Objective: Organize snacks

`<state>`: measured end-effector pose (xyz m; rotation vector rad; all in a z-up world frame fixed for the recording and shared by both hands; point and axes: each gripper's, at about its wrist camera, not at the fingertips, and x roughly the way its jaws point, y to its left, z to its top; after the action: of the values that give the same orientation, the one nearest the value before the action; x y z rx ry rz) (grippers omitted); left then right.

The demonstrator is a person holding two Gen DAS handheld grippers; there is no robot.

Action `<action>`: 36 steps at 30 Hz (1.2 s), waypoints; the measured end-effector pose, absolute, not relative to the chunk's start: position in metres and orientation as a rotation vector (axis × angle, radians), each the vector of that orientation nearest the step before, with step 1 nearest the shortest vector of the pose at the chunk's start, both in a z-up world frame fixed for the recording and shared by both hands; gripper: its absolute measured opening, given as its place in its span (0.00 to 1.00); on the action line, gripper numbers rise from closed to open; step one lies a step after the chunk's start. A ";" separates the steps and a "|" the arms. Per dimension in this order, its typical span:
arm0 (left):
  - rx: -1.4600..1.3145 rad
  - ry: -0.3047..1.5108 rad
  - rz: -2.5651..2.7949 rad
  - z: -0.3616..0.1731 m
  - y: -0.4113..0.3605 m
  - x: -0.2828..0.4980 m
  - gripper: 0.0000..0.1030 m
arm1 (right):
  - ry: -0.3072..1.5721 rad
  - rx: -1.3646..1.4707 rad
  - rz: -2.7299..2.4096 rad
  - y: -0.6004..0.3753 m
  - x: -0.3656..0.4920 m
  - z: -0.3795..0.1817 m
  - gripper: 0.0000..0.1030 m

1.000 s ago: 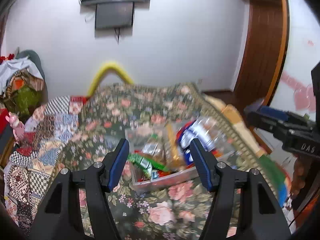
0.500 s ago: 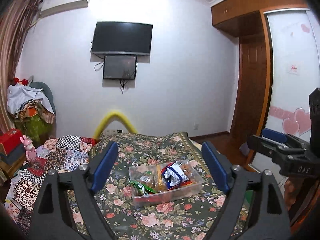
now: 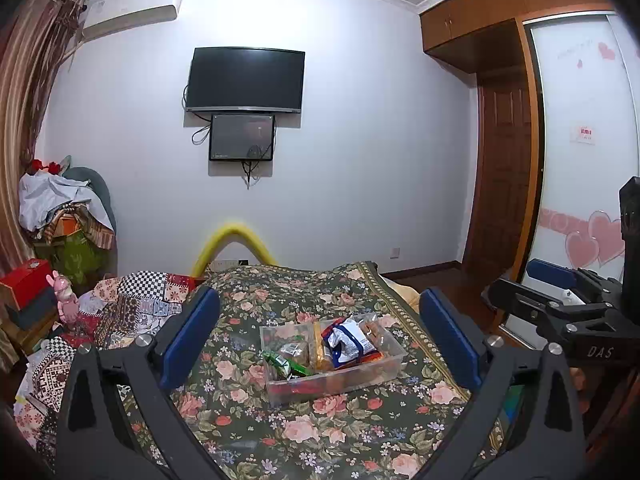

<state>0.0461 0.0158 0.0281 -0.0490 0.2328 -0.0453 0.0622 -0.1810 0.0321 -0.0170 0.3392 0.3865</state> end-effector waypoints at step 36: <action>-0.042 0.254 -0.040 0.021 0.011 0.044 1.00 | 0.335 -0.007 0.383 -0.182 0.054 0.032 1.00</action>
<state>0.0444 0.0114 0.0208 -0.0419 0.2540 -0.0399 0.0540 -0.1823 0.0322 -0.0072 0.3345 0.3828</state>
